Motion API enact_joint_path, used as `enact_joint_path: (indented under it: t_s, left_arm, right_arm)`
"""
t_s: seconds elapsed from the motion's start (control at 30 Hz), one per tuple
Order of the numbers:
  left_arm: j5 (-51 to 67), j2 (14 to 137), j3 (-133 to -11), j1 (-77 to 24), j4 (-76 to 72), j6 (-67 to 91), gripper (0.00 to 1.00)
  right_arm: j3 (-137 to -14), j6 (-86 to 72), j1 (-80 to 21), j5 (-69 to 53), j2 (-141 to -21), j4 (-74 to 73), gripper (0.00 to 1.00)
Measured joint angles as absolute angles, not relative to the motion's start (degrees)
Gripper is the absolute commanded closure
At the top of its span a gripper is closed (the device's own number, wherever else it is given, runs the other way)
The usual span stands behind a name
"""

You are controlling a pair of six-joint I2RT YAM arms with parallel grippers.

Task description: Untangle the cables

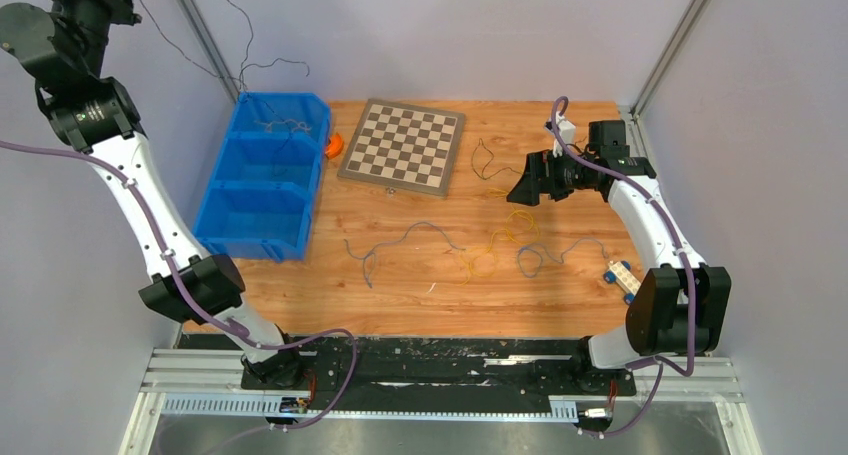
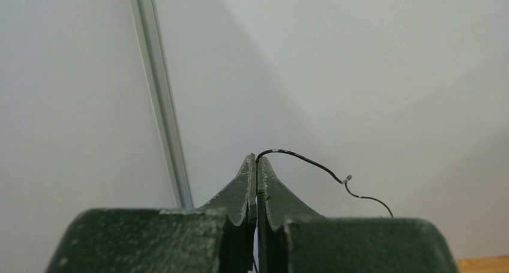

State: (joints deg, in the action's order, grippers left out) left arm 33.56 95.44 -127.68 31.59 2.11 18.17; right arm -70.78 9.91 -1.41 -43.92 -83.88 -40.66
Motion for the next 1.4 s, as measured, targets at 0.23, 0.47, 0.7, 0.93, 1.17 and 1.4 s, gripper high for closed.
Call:
enact_joint_path:
  t_s: [0.23,0.47,0.7,0.93,1.17,1.4]
  left_arm:
    - [32.51,98.41,-128.20,31.59,1.02,18.76,1.00]
    - [30.48,99.22,-122.61,31.64,0.84,16.10,1.00]
    - [24.62,98.74,-115.09,31.70,0.10,10.72,1.00]
    - [24.77,95.18,-103.15,32.45,0.69,5.67,1.00]
    - [29.41,89.54,-97.69,32.71,-0.40,4.27,1.00]
    - [35.22,86.78,-95.20,32.71,-2.94,5.56,1.00]
  right_arm:
    - [-70.78,9.91,-1.41,-44.05,-83.92,-40.66,0.00]
    - [-70.76,9.91,-1.41,-44.14,-83.92,-40.66,0.00]
    - [-70.76,9.91,-1.41,-44.16,-83.92,-40.66,0.00]
    - [-70.76,9.91,-1.41,-44.16,-83.92,-40.66,0.00]
    - [-70.65,9.91,-1.41,-44.16,-83.92,-40.64,0.00]
    - [-70.11,9.93,-1.41,-44.10,-83.92,-40.73,0.00]
